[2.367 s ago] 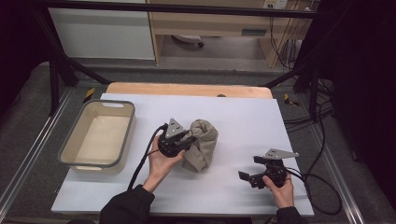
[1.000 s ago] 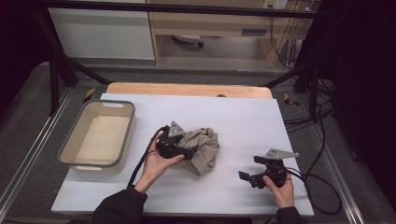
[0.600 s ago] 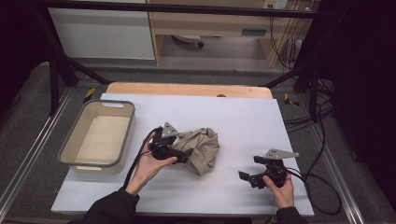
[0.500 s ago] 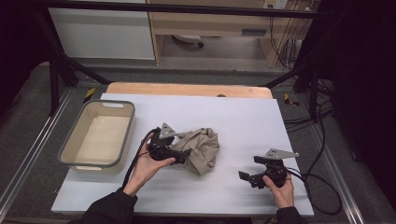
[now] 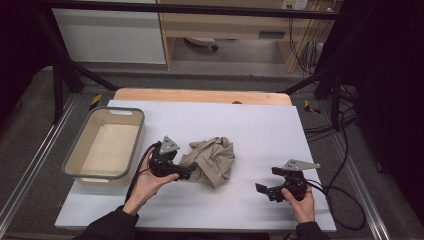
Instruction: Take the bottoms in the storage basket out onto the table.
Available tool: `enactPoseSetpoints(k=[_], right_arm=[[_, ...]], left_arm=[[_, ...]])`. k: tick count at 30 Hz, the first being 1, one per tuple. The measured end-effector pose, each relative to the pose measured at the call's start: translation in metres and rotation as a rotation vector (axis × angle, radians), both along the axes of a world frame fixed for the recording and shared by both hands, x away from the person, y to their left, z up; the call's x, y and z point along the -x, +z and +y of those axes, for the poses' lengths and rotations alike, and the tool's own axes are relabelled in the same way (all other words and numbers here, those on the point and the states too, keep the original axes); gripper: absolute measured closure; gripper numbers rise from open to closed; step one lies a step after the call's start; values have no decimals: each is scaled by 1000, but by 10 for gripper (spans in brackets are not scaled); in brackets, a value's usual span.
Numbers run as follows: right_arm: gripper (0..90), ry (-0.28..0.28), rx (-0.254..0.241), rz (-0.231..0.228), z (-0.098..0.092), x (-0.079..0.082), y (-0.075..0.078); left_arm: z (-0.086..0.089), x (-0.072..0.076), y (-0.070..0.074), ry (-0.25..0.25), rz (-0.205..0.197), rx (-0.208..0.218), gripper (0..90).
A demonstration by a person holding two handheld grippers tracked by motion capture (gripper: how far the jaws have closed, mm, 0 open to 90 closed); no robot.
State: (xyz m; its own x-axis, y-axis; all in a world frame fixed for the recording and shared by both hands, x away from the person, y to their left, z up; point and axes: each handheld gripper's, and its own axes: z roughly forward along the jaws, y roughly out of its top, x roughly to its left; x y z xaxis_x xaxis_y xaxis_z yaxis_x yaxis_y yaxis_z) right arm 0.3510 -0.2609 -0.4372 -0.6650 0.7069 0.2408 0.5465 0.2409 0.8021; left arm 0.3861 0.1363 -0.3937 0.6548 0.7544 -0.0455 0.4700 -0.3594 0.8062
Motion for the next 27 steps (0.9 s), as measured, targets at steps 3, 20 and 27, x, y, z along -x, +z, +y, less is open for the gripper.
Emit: enactPoseSetpoints(k=[3, 20, 27], right_arm=[[6, 0, 1, -2, 0, 0, 0], [6, -2, 3, 0, 0, 0, 0], [6, -1, 4, 2, 0, 0, 0]], left_arm=[[5, 3, -3, -2, -3, 1, 37], [35, 23, -24, -9, 0, 14, 37], [41, 29, -33, -12, 11, 8, 37]])
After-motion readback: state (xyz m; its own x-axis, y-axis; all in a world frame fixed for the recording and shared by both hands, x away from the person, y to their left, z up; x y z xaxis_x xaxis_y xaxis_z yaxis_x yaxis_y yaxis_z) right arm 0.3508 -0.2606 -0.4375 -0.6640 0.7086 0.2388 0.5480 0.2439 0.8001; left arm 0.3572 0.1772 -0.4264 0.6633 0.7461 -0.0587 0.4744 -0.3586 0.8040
